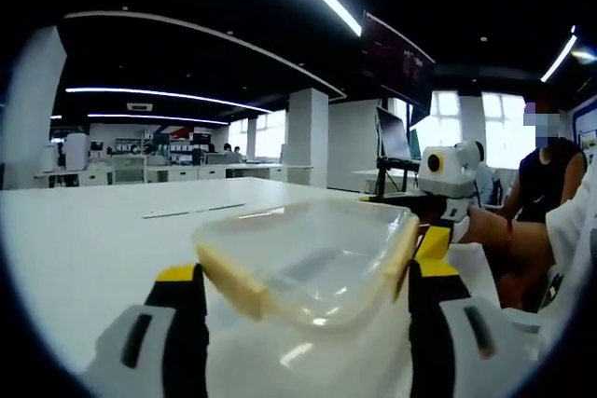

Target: Snap each plastic latch of the storage box into its locked position after aligning the lid with the box until every specified latch is closed and the lid sits flush.

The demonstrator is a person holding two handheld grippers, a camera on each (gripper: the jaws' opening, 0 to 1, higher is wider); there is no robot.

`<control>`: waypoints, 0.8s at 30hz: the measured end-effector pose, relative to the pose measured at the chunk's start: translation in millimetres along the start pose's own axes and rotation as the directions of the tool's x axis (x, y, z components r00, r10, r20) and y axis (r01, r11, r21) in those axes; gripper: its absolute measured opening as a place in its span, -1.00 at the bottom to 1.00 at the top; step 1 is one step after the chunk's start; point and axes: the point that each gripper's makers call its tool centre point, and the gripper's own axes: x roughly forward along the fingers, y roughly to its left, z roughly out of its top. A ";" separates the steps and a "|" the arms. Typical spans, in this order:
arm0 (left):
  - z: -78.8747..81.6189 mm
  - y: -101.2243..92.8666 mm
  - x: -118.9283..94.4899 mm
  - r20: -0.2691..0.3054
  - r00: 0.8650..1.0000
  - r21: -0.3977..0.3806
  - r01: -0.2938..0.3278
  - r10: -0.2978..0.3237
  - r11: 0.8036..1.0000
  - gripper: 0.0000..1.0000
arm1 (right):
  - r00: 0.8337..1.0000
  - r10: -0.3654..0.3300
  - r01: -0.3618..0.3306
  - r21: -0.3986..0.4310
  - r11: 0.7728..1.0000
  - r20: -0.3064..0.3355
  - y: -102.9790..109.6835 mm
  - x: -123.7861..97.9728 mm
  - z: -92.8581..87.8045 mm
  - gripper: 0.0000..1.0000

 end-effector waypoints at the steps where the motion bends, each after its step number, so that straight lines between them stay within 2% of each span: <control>1: -0.2 -1.0 1.0 0.000 1.000 0.005 -0.004 0.004 1.000 0.82 | 1.000 -0.003 0.003 0.015 1.000 -0.002 0.5 1.2 -1.0 1.00; 3: -2.0 -0.8 1.7 -0.010 1.000 0.039 -0.021 0.021 0.999 0.82 | 1.000 -0.008 0.008 -0.008 1.000 -0.013 -0.6 1.3 -1.4 1.00; 13: -1.9 0.8 2.4 -0.023 1.000 0.026 -0.016 0.016 1.000 0.75 | 0.999 -0.015 0.015 -0.004 1.000 -0.038 -1.7 2.3 -2.0 0.97; 20: -2.4 2.0 2.5 -0.005 1.000 0.021 -0.014 0.015 1.000 0.71 | 1.000 -0.018 0.018 -0.004 1.000 -0.022 -3.6 3.4 -1.7 0.93; 24: -2.9 2.1 2.3 -0.003 1.000 0.022 -0.013 0.013 1.000 0.75 | 1.000 -0.017 0.017 -0.007 1.000 -0.008 -3.0 4.0 -2.8 0.98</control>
